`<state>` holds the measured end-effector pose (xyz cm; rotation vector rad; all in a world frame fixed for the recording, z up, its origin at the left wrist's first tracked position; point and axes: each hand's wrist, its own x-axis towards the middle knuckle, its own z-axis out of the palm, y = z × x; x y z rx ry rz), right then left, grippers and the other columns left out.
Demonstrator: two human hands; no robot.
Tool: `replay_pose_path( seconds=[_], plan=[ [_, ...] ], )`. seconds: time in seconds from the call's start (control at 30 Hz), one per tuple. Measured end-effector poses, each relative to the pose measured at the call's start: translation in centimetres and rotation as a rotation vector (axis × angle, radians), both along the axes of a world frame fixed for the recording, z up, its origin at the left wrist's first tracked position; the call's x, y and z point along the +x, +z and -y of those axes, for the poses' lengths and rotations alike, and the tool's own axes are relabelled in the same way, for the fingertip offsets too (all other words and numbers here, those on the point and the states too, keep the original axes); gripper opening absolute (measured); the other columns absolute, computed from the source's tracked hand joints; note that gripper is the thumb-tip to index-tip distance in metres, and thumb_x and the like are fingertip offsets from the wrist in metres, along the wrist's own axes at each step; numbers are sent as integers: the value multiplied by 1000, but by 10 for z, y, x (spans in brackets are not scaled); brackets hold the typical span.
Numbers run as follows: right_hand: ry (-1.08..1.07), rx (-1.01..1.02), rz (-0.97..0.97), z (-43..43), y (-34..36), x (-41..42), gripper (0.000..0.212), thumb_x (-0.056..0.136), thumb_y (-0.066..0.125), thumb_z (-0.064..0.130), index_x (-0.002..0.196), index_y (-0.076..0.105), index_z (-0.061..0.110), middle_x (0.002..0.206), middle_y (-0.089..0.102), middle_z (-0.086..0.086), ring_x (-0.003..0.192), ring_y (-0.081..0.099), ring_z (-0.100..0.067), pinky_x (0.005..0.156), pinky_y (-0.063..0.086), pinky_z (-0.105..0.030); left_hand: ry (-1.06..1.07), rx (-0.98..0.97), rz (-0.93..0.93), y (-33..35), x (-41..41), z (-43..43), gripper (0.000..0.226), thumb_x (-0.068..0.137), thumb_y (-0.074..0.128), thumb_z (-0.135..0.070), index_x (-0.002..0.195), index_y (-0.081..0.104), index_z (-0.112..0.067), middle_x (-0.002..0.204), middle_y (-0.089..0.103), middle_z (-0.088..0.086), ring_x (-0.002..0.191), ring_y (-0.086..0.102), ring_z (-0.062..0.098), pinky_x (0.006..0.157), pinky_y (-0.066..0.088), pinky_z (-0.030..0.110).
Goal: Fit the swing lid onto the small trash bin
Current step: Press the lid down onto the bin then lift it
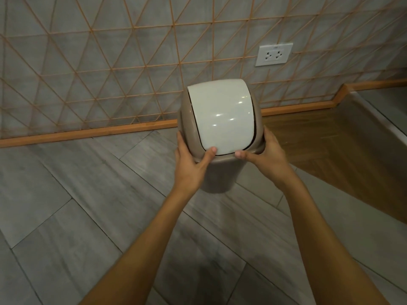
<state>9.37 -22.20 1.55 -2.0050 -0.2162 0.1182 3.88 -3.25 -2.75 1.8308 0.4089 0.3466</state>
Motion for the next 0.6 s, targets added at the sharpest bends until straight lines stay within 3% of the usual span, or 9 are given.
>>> replay_pose_path(
  seconds=[0.1,0.27,0.4,0.6],
  plan=[
    [3,0,19,-5,-2,18,94,62,86,33,142,38,20,141,47,-1,127,47,-17,103,43,-36,-5,26,16,-1,17,-7,111,69,71,-69,155,13,-28,151,38,5,134,45,24,106,45,51],
    [10,-10,4,-17,-2,49,89,63,86,31,139,42,19,140,49,-4,124,48,-18,96,42,-29,-20,47,7,-1,45,-19,117,66,69,-70,156,10,-24,156,31,8,139,39,27,110,41,51],
    [11,-15,-4,-30,-3,70,93,58,87,37,138,43,18,138,52,-5,124,51,-21,104,46,-39,-28,47,-2,-1,66,-33,115,71,70,-64,156,8,-19,157,27,11,141,34,30,112,37,52],
    [46,30,-8,-46,-5,95,103,41,88,53,130,50,18,129,61,-1,115,60,-18,98,51,-41,-46,87,-35,2,95,-53,116,72,70,-64,156,6,-16,156,29,15,140,35,35,113,35,53]
  ],
)
